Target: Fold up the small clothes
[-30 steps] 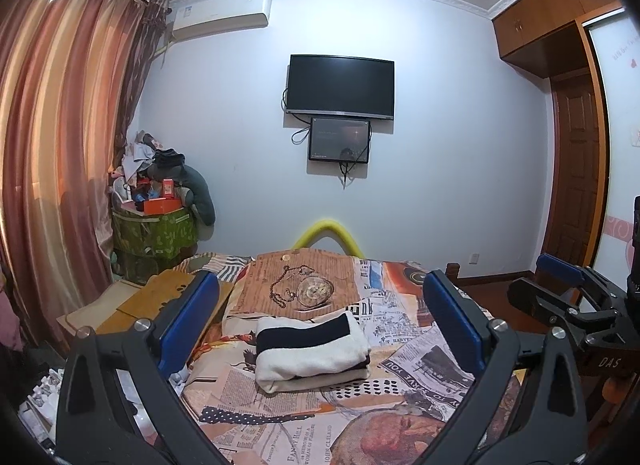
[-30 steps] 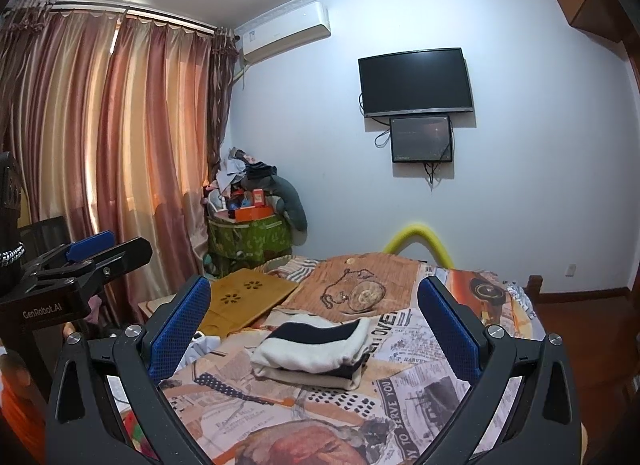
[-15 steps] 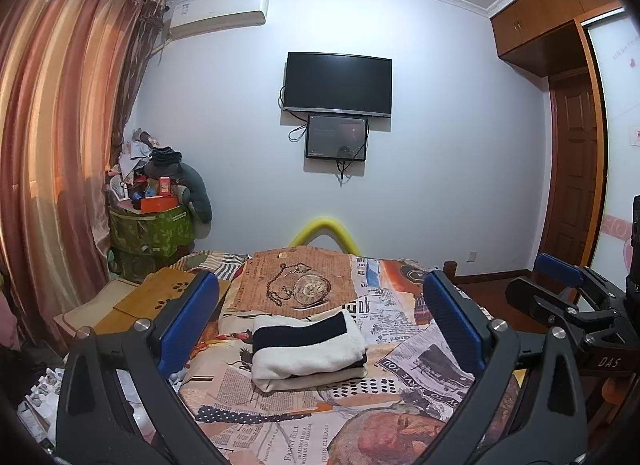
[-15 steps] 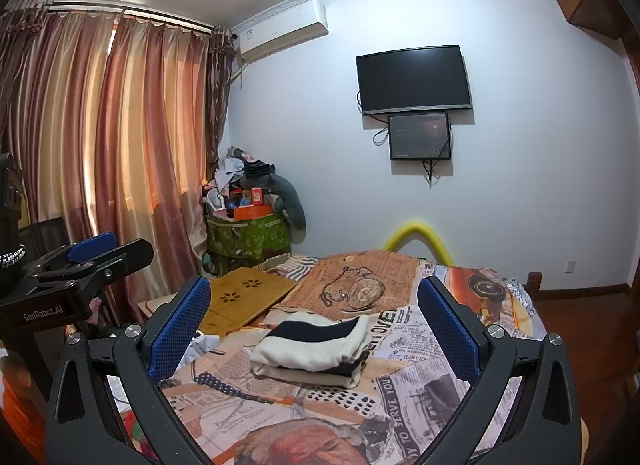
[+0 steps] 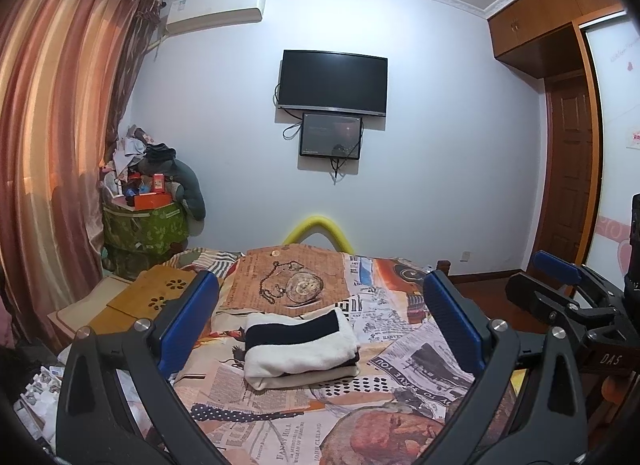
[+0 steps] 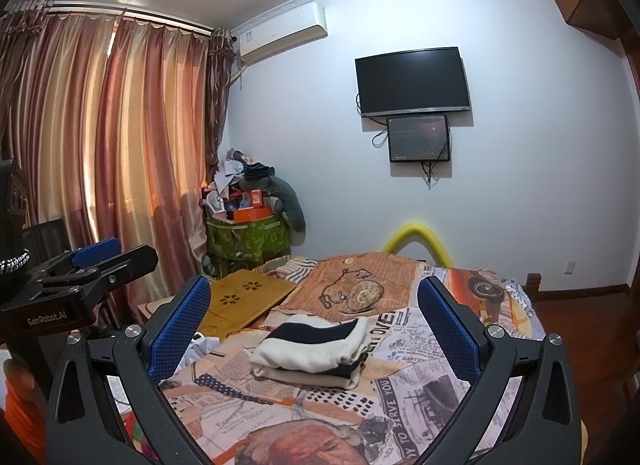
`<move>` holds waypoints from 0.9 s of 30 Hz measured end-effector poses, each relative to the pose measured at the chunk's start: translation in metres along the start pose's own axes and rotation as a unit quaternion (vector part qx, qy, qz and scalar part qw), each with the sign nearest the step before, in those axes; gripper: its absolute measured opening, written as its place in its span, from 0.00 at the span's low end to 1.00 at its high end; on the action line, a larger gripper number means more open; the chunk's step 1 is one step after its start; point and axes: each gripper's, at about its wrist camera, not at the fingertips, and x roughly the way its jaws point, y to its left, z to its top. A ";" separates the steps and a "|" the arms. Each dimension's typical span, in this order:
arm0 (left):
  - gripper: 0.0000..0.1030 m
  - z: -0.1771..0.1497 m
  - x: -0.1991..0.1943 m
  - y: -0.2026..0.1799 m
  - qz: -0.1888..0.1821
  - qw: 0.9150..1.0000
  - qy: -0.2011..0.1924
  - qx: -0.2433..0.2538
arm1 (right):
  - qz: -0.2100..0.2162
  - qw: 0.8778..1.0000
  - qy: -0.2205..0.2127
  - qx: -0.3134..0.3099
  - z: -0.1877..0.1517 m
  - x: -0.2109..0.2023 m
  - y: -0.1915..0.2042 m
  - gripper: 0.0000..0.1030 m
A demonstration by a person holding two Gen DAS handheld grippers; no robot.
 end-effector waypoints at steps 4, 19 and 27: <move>1.00 0.001 0.002 0.000 -0.006 1.000 0.005 -0.001 | -0.002 1.000 -0.001 0.001 0.000 -0.001 0.000 1.00; 1.00 -0.002 0.004 -0.007 -0.011 1.000 0.015 0.016 | -0.003 1.000 0.001 0.003 0.003 -0.001 -0.001 1.00; 1.00 -0.002 0.004 -0.006 -0.008 1.000 0.016 0.013 | -0.003 1.000 0.002 0.004 0.003 -0.001 -0.001 1.00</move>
